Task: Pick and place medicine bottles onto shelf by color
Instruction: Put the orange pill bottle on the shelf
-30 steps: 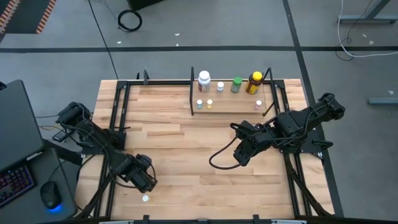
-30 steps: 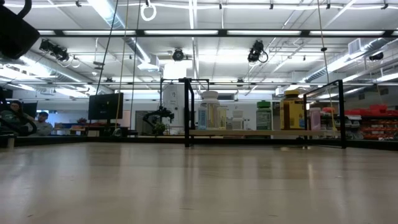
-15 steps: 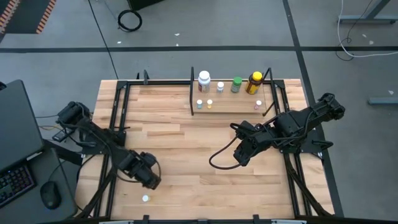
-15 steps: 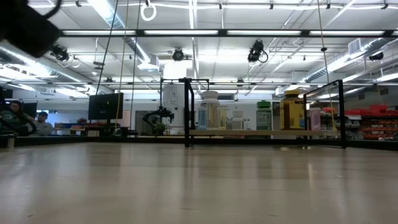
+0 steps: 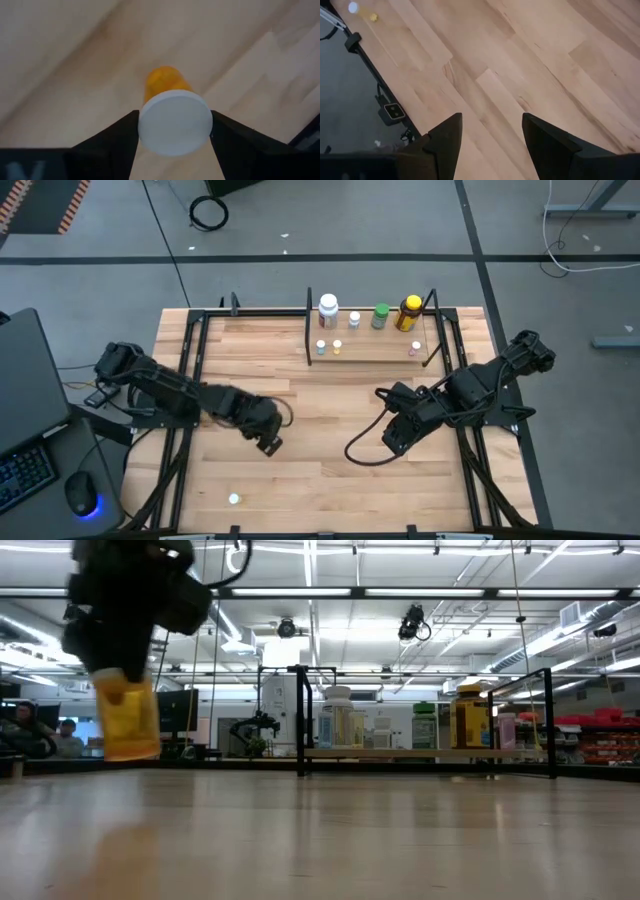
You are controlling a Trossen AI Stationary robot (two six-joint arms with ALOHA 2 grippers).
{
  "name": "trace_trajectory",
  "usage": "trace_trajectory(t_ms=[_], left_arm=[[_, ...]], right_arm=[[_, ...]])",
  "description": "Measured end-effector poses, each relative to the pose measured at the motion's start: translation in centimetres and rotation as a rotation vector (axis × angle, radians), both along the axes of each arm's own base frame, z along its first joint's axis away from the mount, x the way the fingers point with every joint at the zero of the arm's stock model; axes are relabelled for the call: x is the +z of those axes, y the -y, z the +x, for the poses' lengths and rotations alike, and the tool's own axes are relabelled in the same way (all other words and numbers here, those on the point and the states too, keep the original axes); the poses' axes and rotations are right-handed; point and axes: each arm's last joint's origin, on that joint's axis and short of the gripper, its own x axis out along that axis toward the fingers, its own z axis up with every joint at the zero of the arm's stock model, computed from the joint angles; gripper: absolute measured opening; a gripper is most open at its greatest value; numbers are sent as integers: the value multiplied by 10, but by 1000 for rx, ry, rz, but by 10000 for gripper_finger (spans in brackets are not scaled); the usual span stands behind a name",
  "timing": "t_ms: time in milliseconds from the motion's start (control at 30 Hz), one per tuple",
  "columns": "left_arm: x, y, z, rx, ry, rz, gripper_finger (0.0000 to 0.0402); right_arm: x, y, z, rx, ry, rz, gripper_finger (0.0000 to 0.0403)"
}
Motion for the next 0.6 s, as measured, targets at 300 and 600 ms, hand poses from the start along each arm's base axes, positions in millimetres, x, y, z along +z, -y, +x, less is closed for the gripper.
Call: trace_trajectory(t_ms=[300, 600], left_arm=[[3, -45, 18, -57, 110, 19, 222], [7, -78, 25, -105, 146, 57, 220]], right_arm=[[-1, -11, -9, -16, -19, 11, 215], [-3, -14, -17, -47, -63, 4, 215]])
